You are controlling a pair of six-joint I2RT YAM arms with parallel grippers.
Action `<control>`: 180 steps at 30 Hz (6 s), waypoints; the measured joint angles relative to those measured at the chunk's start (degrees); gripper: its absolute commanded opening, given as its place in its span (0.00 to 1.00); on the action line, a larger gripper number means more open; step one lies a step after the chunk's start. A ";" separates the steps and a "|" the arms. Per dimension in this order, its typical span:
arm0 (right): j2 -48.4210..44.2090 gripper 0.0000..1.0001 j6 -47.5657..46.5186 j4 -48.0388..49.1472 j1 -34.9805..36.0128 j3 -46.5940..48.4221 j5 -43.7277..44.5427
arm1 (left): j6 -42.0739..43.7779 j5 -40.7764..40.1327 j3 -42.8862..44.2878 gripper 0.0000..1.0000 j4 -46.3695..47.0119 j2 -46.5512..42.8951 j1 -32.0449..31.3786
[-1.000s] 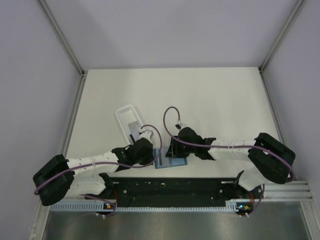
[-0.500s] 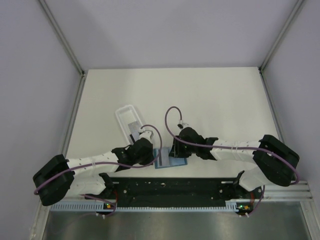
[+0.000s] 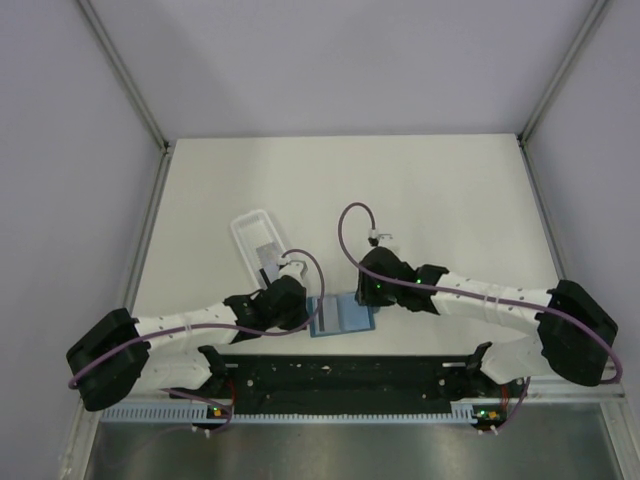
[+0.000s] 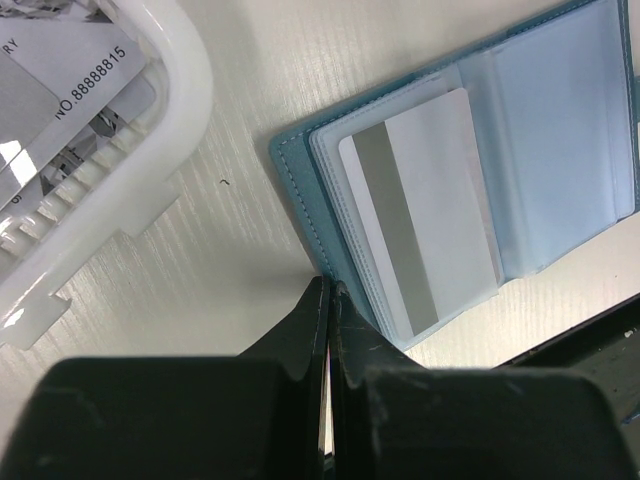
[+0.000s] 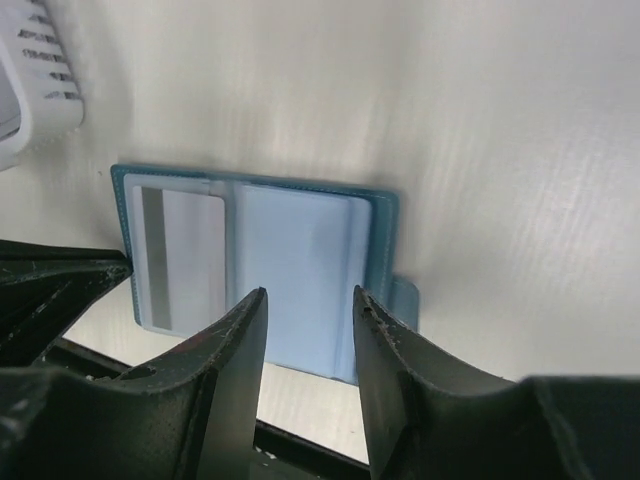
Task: Put the credit cards into the card holder
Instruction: Close the card holder at the center of the board, then turn over the card holder at the center of the board.
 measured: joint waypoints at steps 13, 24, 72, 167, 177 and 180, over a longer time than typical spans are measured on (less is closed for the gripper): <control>-2.05 0.38 0.04 -17.66 0.00 3.89 9.14 | 0.22 0.52 0.13 0.00 0.13 0.24 0.00; -0.04 0.00 0.13 -18.32 0.00 3.89 9.27 | 0.28 0.94 0.66 0.00 0.15 0.96 0.00; -3.15 0.00 -2.69 6.58 7.26 3.89 -13.84 | -6.34 -12.70 -1.20 0.00 -15.87 -24.72 0.00; -11.58 0.00 -5.51 6.67 1.44 -2.69 -5.73 | -5.09 -10.78 0.35 0.00 -16.35 -26.16 0.00; 1.99 0.00 -4.50 10.64 1.44 -4.92 -10.16 | -3.78 -9.20 2.40 0.00 -15.32 -24.04 0.00; 4.04 0.00 -4.15 10.97 1.44 -5.03 -11.21 | -2.97 -8.44 3.19 0.00 -14.21 -23.08 0.00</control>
